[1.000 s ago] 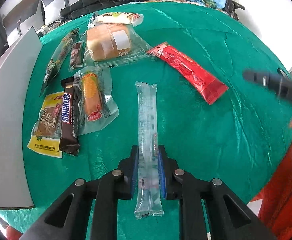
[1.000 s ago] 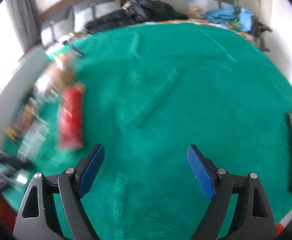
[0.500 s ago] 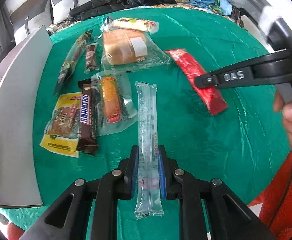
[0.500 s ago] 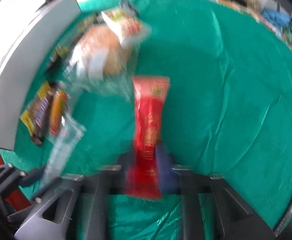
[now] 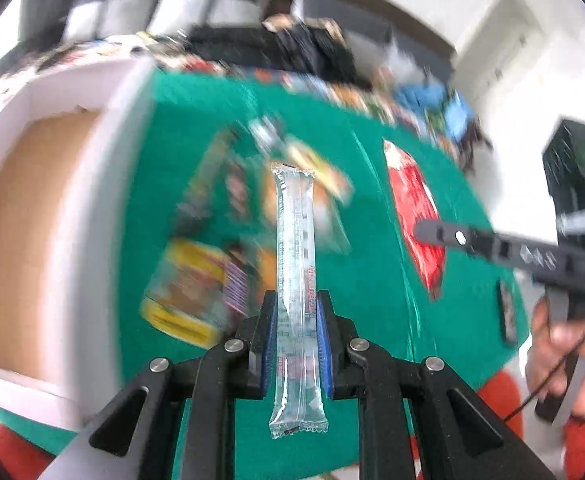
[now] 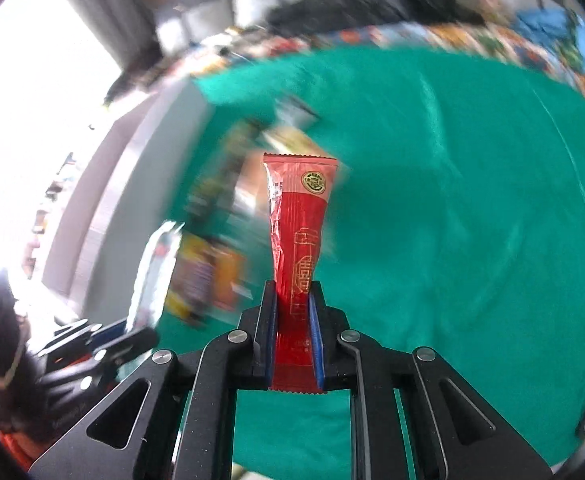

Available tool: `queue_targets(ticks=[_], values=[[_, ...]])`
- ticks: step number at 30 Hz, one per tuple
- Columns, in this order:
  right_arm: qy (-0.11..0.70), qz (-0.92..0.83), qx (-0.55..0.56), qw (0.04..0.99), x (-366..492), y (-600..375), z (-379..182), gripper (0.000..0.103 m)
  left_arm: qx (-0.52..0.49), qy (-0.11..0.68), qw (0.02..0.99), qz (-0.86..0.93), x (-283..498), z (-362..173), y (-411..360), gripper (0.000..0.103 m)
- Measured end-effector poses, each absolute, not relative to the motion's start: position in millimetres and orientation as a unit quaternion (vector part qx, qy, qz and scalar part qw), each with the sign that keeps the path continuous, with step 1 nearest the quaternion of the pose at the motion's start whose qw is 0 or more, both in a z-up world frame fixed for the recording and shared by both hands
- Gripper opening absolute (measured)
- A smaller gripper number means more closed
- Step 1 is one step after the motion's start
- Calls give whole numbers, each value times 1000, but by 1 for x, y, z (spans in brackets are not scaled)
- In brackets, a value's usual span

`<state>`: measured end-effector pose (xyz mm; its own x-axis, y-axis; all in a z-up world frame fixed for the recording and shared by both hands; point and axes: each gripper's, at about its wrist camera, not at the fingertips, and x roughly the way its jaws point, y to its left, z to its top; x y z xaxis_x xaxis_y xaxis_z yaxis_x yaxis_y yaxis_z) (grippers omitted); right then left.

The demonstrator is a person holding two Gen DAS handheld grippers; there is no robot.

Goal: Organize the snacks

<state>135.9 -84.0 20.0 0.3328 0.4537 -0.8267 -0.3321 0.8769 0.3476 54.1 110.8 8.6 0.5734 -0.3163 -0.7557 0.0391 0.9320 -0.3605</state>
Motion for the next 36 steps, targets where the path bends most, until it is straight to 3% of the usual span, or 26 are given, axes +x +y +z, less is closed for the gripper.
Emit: queue_targets(ticks=[4, 10, 11, 12, 13, 14, 15, 16, 22, 26, 31, 36], values=[[480, 328, 63, 811, 134, 2, 77, 15, -149, 422, 894, -21, 59, 38, 197, 18], [450, 413, 39, 791, 130, 145, 107, 15, -121, 436, 883, 124, 61, 31, 305, 19], [449, 419, 32, 789, 131, 169, 105, 21, -120, 443, 877, 140, 59, 26, 318, 21], [448, 421, 27, 788, 132, 182, 103, 37, -122, 450, 871, 153, 57, 19, 328, 36], [447, 421, 21, 789, 132, 192, 99, 52, -125, 454, 868, 158, 57, 13, 335, 63], [445, 415, 15, 794, 131, 197, 97, 69, -126, 452, 868, 164, 56, 8, 337, 76], [435, 408, 16, 802, 128, 195, 95, 67, -124, 440, 872, 176, 50, 7, 338, 92], [425, 405, 17, 809, 125, 190, 94, 67, -123, 431, 876, 181, 42, 8, 339, 97], [382, 329, -12, 864, 118, 104, 65, 72, -164, 400, 894, 117, 26, 10, 291, 98], [361, 207, -45, 908, 103, 8, 8, 72, -161, 385, 909, 11, 20, 21, 219, 98], [404, 48, -46, 913, 74, -121, -65, 72, -87, 418, 895, -129, 15, -2, 101, 98], [415, -22, -7, 910, 52, -185, -86, 72, 26, 467, 871, -148, 24, -65, 24, 98]])
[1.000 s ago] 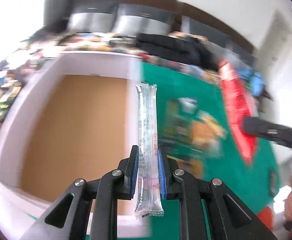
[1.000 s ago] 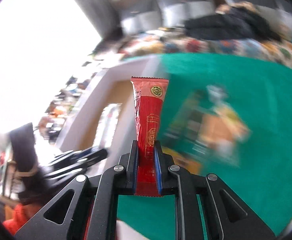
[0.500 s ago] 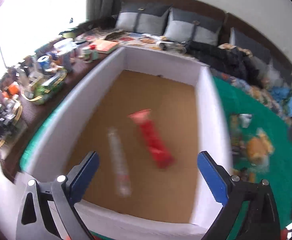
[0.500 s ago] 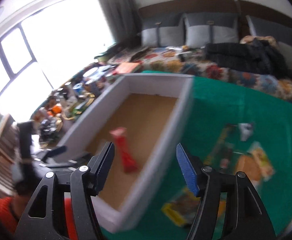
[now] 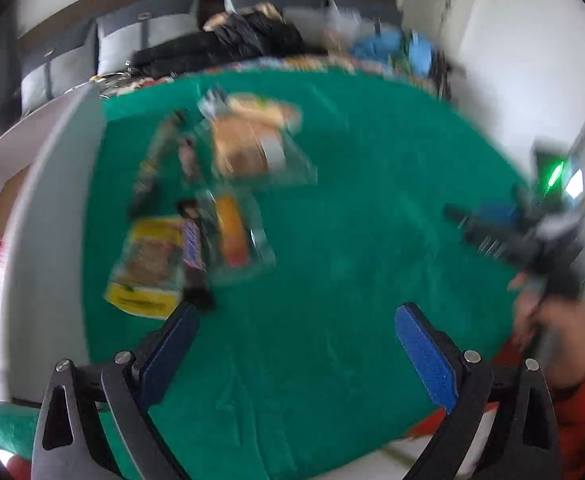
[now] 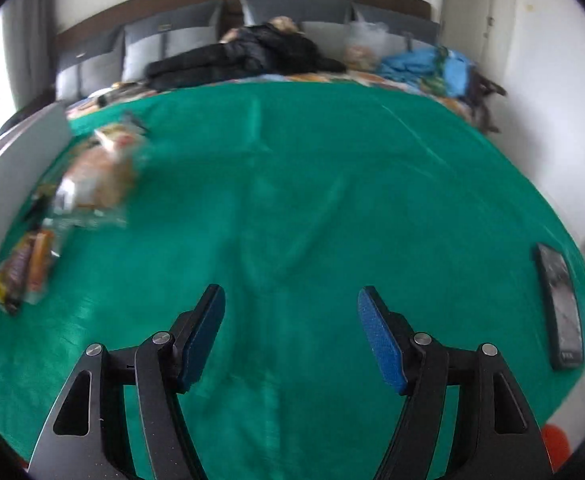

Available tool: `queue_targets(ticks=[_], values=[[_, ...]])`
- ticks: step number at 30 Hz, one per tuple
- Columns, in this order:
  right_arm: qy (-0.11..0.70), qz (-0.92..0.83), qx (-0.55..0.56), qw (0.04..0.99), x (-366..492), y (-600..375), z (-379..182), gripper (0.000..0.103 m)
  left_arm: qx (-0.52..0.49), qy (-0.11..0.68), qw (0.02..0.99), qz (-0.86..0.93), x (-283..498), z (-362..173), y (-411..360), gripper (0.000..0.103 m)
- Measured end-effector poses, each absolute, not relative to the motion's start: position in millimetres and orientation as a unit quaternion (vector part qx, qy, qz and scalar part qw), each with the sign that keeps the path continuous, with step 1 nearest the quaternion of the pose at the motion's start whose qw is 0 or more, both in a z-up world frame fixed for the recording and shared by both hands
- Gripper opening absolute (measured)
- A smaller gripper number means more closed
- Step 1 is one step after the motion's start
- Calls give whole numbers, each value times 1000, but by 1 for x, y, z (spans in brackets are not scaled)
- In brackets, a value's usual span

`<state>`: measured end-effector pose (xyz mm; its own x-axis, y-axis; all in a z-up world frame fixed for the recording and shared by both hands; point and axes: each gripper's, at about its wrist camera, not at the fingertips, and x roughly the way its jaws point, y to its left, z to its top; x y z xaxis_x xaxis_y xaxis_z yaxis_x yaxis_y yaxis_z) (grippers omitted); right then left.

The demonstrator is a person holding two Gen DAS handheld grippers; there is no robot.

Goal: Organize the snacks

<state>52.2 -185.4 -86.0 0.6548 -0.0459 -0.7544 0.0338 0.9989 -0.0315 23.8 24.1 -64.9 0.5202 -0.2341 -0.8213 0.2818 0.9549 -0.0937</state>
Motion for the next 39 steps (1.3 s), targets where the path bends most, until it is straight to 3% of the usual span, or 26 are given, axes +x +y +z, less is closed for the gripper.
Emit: queue_targets(ticks=[8, 14, 18, 39], values=[[432, -20, -33, 901, 57, -190, -102, 72, 18, 500, 861, -92, 22, -108, 47, 98], [424, -25, -42, 904, 54, -186, -106, 82, 0, 507, 859, -77, 20, -125, 57, 98], [437, -15, 16, 899, 58, -201, -110, 87, 16, 506, 859, -77, 18, -126, 55, 100], [437, -19, 10, 899, 55, -198, -110, 87, 26, 513, 855, -74, 18, -126, 52, 103]])
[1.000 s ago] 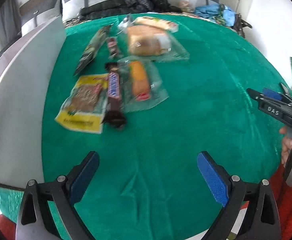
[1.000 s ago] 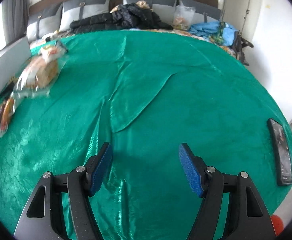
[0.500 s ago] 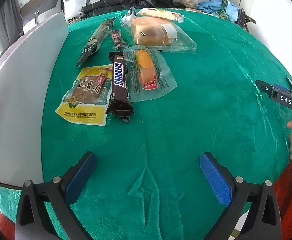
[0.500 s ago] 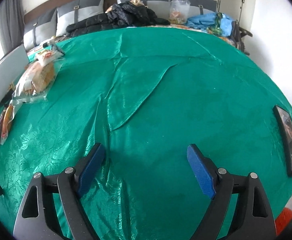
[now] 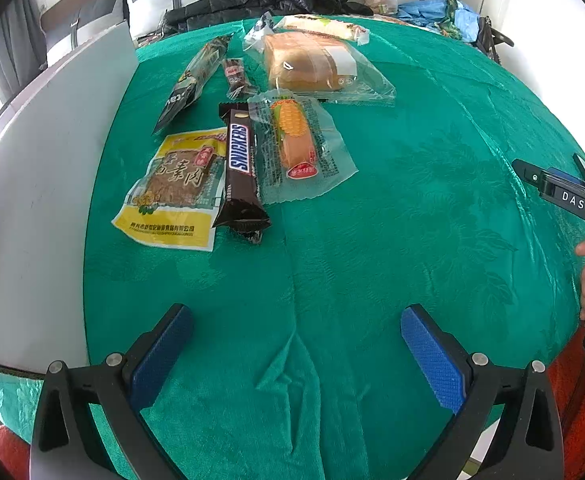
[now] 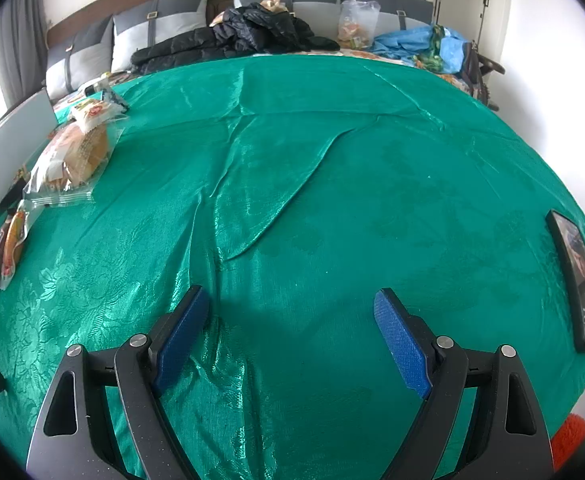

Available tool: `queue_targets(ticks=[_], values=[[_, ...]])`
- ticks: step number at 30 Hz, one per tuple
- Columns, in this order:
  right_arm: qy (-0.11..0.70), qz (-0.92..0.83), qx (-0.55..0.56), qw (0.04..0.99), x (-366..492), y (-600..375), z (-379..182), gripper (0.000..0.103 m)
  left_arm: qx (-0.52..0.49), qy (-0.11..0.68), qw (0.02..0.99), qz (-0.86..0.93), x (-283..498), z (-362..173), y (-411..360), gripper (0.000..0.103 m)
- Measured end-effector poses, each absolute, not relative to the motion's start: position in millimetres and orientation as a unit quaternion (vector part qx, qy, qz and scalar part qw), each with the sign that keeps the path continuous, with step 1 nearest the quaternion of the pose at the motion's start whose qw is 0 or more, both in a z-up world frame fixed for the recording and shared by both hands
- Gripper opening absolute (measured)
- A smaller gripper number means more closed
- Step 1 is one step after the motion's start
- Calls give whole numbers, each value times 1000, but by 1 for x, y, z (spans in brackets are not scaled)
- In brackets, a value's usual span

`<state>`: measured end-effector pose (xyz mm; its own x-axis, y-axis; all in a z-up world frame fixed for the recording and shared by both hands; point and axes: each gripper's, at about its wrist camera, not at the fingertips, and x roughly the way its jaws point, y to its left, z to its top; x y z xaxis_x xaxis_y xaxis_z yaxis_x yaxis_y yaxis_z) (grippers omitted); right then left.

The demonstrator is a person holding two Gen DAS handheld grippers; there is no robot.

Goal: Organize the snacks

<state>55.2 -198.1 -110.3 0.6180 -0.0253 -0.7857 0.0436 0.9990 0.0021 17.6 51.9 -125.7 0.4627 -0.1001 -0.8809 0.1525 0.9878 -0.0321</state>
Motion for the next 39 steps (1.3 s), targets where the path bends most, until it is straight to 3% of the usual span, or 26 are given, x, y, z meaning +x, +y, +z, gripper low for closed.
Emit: queue_targets(ticks=[6, 14, 20, 30, 39], values=[[437, -19, 11, 899, 55, -198, -110, 87, -12, 468, 881, -67, 14, -94, 76, 103], [437, -19, 11, 899, 55, -198, -110, 87, 128, 368, 917, -79, 37, -46, 66, 101], [436, -19, 11, 900, 55, -198, -110, 87, 152, 345, 923, -70, 61, -33, 62, 101], [436, -19, 11, 900, 55, -198, -110, 87, 136, 435, 887, -66, 91, -72, 73, 101], [436, -18, 12, 900, 55, -198, -109, 87, 111, 435, 893, -35, 78, -66, 98, 101]])
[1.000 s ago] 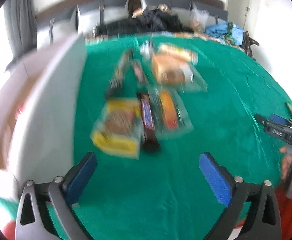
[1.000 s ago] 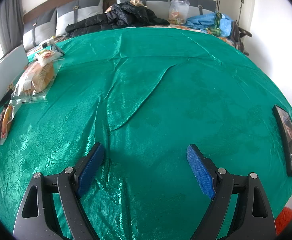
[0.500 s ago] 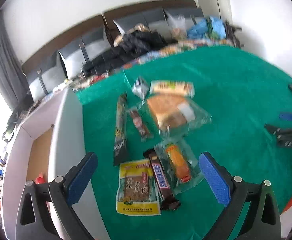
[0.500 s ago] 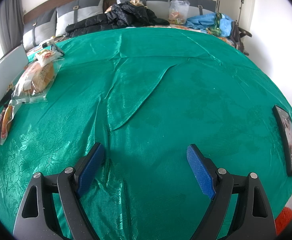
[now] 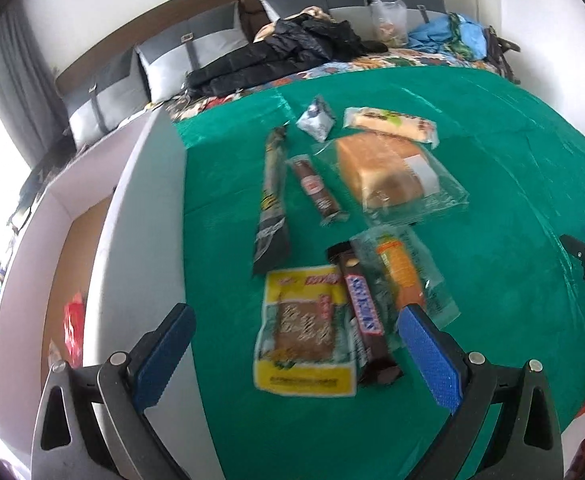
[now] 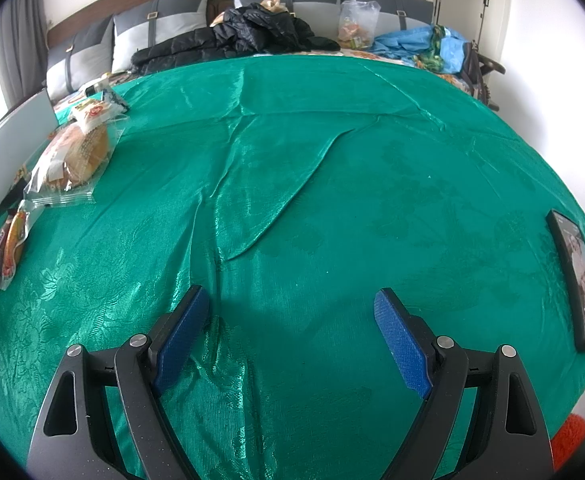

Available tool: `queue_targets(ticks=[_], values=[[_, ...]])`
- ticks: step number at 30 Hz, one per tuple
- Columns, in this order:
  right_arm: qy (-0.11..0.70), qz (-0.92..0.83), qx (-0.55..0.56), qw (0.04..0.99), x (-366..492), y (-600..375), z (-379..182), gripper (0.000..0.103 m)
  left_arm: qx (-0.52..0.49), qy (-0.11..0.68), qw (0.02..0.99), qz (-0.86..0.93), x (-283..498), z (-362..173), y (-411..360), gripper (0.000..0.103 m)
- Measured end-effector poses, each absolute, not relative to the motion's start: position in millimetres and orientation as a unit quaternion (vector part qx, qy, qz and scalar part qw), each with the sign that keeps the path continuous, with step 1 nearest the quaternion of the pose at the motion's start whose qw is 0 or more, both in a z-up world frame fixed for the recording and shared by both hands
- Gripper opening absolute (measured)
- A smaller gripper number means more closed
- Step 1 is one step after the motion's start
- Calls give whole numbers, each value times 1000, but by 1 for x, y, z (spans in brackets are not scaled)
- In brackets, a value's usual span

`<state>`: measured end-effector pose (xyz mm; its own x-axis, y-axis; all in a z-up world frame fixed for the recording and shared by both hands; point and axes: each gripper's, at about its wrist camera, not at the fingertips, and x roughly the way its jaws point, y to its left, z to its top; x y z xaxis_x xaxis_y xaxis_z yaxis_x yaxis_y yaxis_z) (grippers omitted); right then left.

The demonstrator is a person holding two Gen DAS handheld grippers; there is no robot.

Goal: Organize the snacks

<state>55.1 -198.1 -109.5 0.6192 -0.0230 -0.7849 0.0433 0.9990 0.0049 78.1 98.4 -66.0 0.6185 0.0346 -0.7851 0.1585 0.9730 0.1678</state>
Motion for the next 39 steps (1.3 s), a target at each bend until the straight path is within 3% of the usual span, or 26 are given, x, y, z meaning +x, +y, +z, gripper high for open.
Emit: queue_targets(ticks=[5, 13, 20, 26, 35, 39], values=[[436, -19, 12, 900, 55, -198, -109, 87, 93, 428, 898, -33, 65, -56, 107, 101], [436, -18, 12, 900, 55, -198, -109, 87, -18, 445, 893, -66, 63, -35, 130, 101], [436, -18, 12, 900, 55, -198, -109, 87, 1, 525, 848, -71, 104, -82, 106, 101], [435, -18, 13, 900, 55, -198, -109, 88, -62, 572, 816, -54, 119, -118, 102, 102], [435, -18, 13, 900, 55, -199, -109, 88, -76, 558, 808, -174, 114, -113, 21, 102], [435, -17, 13, 900, 55, -199, -109, 88, -90, 530, 826, -172, 101, -93, 23, 102]])
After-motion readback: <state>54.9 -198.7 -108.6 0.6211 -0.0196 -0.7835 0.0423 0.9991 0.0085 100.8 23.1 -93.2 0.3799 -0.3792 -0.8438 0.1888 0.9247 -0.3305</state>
